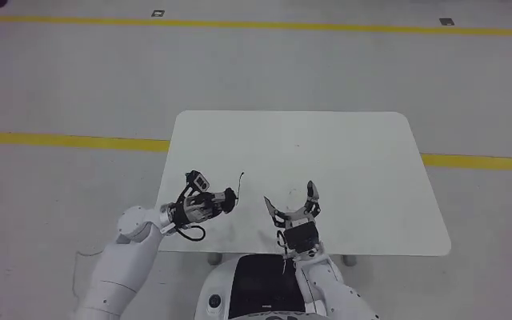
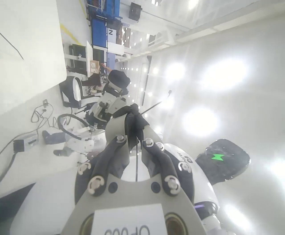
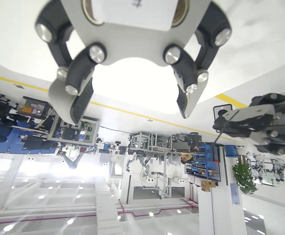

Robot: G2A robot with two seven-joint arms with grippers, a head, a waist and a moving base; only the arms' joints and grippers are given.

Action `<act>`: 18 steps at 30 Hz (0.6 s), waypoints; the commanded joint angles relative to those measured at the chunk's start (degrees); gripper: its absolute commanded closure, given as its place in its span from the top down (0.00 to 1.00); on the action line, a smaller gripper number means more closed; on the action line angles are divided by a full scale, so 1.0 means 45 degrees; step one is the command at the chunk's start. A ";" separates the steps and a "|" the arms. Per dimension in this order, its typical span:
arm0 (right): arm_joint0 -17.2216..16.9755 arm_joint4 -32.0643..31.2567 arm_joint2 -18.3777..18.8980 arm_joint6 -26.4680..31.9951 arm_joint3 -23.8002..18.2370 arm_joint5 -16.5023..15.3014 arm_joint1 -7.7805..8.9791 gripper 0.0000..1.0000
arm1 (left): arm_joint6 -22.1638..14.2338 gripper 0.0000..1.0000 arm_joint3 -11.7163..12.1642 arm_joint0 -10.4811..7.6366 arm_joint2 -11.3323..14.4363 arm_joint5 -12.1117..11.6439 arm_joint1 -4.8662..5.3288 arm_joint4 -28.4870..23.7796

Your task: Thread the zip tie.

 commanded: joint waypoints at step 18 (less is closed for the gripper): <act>0.1363 -0.0001 -0.1008 -0.1799 0.1497 0.0000 0.0587 1.00 | 0.0109 0.00 0.0349 -0.0552 0.0820 0.0361 -0.0136 -0.1777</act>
